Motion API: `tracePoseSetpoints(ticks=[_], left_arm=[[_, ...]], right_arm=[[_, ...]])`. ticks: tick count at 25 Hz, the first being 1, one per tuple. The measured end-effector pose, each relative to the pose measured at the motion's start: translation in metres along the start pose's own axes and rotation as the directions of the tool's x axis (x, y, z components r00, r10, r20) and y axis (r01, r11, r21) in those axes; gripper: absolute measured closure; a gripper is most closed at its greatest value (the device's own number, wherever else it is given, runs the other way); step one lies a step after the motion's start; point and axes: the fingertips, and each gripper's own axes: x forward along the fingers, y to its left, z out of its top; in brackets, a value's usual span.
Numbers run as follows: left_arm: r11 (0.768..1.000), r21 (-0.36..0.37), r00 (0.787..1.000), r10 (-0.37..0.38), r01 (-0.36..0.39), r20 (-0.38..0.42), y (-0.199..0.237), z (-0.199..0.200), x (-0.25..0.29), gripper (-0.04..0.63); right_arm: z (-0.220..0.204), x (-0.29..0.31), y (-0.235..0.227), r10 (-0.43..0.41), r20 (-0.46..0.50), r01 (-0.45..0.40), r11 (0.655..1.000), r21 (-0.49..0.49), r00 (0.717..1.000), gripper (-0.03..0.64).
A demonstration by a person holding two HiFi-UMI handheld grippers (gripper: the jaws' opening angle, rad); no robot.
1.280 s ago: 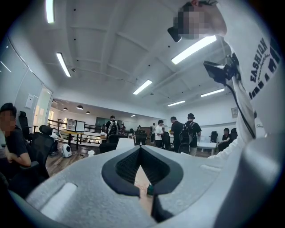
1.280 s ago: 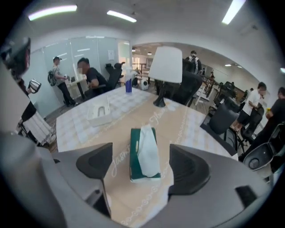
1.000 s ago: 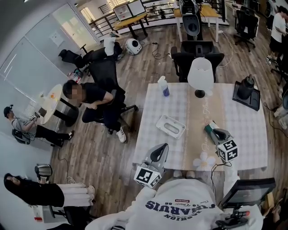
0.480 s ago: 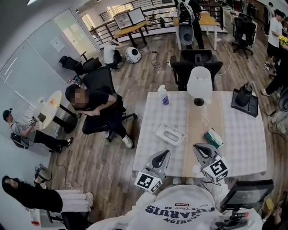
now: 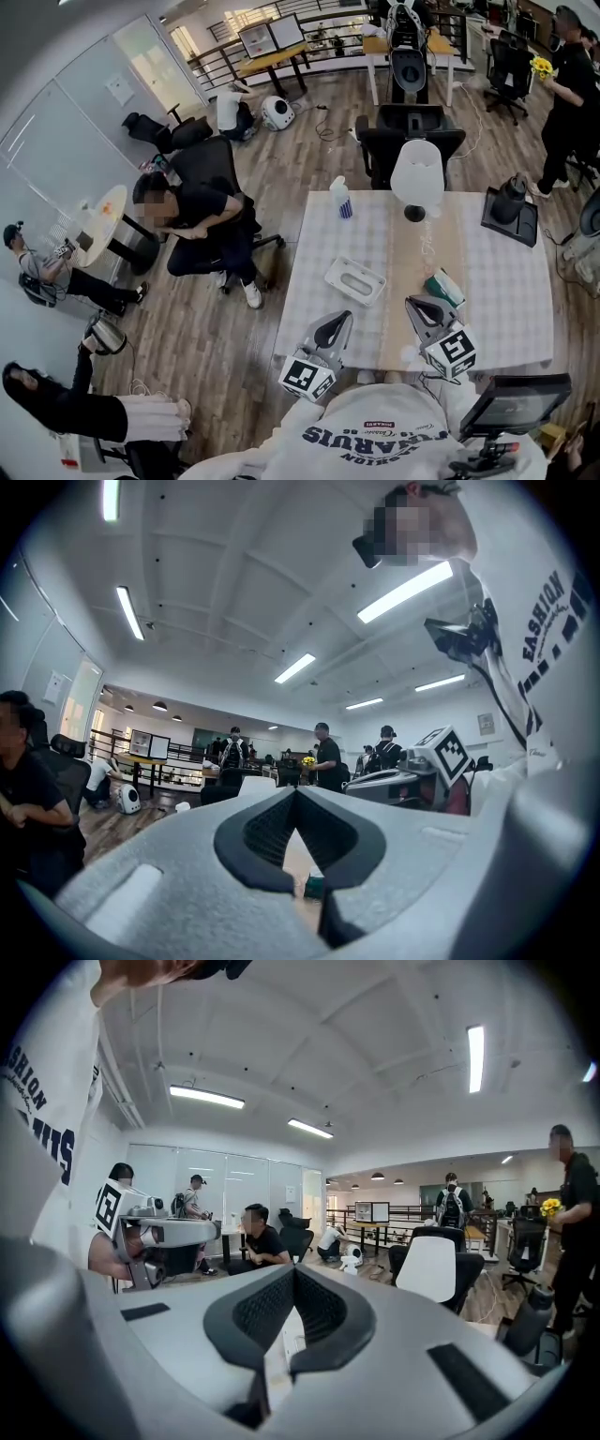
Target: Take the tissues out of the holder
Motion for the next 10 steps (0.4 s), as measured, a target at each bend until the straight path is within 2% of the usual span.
tracePoseSetpoints(ticks=[10], left_arm=[[1.0, -0.007, 1.0, -0.004, 0.004, -0.005, -0.001, -0.006, 0.003, 0.591]], right_arm=[[-0.01, 0.002, -0.005, -0.011, -0.025, 0.011, 1.0, -0.029, 1.0, 0.611]])
